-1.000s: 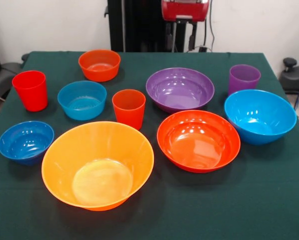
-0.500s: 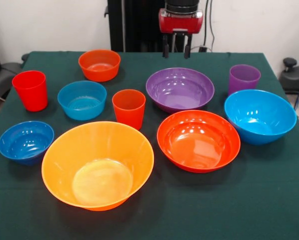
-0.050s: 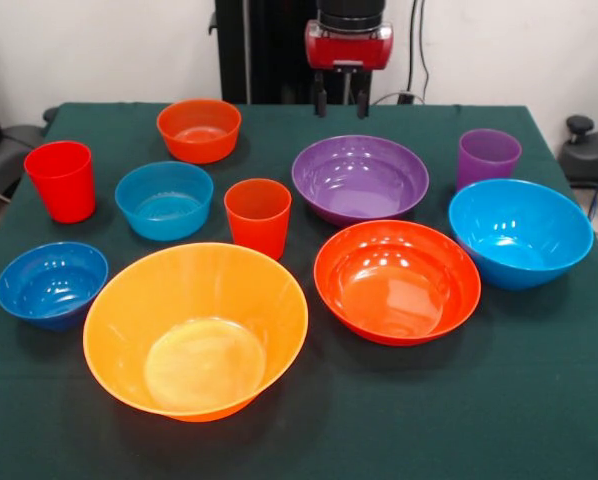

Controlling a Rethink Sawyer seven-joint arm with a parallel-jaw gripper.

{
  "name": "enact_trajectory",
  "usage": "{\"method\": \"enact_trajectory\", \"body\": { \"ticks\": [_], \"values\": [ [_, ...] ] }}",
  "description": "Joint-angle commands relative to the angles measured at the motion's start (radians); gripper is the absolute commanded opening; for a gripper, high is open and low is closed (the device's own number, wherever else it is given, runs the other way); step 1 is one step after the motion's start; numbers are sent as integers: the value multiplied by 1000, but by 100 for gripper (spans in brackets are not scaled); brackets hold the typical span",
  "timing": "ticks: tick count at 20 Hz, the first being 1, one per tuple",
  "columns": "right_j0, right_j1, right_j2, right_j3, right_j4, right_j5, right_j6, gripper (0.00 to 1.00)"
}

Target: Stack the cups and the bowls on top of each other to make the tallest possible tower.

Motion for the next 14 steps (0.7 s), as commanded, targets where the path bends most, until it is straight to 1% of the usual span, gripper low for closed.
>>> {"method": "enact_trajectory", "body": {
  "ticks": [1,10,14],
  "values": [
    [12,6,66,-88,-50,95,10,100],
    [2,16,77,-85,-61,81,7,100],
    [-7,10,87,-87,-63,95,-4,100]
  ]
}}
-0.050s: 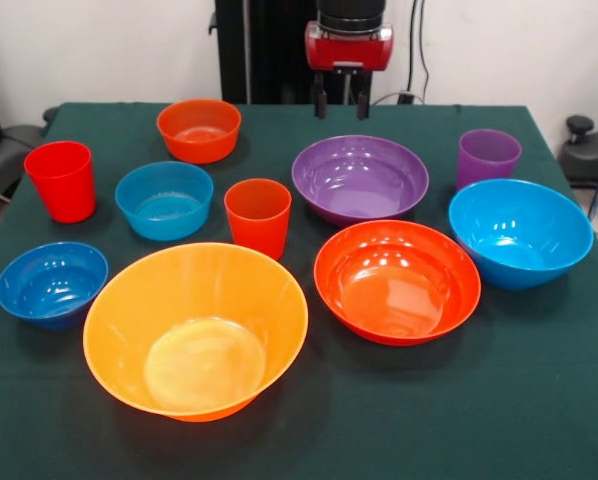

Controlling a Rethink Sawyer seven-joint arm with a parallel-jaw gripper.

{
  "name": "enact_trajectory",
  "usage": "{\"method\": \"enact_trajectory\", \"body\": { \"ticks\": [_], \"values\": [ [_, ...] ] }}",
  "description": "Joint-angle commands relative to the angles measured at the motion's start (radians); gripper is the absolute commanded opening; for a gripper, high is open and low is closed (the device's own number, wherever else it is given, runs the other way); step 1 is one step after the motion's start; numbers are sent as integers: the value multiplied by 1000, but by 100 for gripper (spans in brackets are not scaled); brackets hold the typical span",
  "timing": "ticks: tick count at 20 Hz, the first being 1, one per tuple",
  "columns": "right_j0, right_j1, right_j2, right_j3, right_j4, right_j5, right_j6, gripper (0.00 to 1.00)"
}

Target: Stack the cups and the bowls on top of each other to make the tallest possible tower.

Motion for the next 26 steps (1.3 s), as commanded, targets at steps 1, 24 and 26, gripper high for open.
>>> {"method": "enact_trajectory", "body": {
  "ticks": [1,24,26],
  "values": [
    [-10,7,87,-81,-60,97,-6,100],
    [-30,-20,124,-184,0,185,59,100],
    [-11,-8,103,-218,2,187,71,100]
  ]
}}
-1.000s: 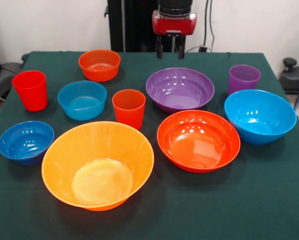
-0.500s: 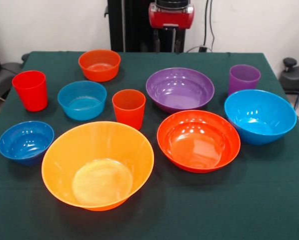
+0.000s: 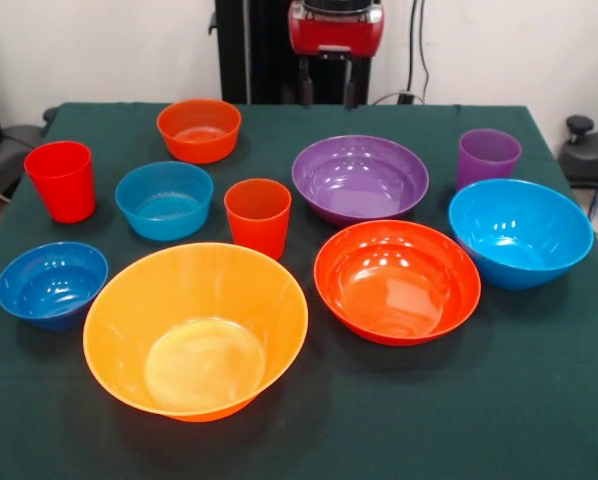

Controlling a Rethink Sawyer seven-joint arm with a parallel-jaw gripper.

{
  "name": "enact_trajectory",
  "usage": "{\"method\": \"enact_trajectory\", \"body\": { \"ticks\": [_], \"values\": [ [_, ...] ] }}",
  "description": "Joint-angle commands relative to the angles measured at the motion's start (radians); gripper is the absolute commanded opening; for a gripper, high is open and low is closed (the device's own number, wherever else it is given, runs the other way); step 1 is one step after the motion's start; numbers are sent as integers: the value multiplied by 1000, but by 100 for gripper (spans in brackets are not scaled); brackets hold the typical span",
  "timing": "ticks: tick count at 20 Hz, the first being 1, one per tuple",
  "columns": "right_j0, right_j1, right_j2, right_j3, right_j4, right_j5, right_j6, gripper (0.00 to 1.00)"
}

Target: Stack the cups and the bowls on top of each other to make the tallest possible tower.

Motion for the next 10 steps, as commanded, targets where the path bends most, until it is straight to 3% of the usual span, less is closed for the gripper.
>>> {"method": "enact_trajectory", "body": {
  "ticks": [1,10],
  "values": [
    [47,105,35,-161,2,12,77,100],
    [61,193,-17,-204,-7,-25,108,100]
  ]
}}
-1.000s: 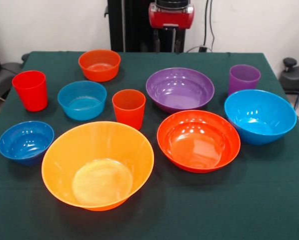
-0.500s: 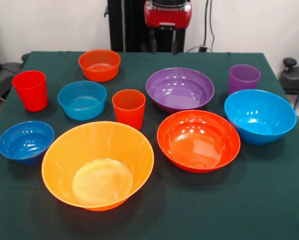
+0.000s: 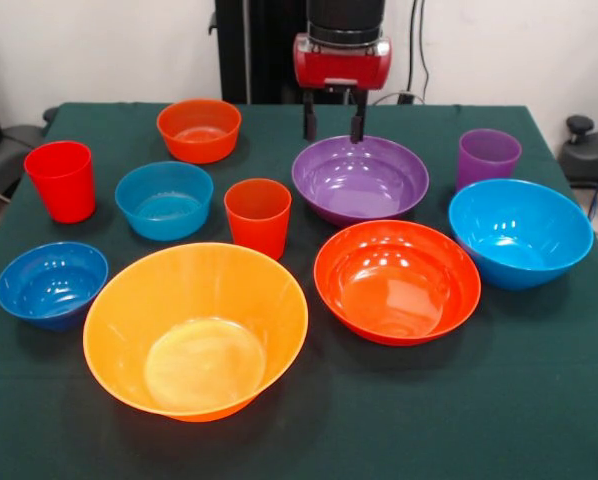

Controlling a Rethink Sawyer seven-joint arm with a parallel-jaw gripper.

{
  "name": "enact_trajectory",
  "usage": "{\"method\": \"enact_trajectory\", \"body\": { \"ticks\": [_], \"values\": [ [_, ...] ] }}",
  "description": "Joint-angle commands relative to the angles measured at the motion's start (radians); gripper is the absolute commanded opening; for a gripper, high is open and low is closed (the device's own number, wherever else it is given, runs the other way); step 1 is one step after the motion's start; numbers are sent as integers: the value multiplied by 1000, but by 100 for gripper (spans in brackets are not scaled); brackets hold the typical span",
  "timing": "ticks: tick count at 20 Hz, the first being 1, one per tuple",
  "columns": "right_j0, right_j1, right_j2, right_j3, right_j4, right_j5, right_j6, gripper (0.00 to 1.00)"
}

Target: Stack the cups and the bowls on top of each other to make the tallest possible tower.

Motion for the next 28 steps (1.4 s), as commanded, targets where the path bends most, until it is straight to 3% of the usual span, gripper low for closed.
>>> {"method": "enact_trajectory", "body": {
  "ticks": [1,5,8,11,18,28],
  "values": [
    [19,114,0,-93,-6,-13,100,100],
    [23,112,-5,-111,-9,43,77,100],
    [64,112,-53,-129,-24,28,92,100],
    [50,109,-48,-147,-31,47,59,100],
    [65,110,-57,-249,-33,127,7,100],
    [60,141,-46,-301,-21,127,13,100]
  ]
}}
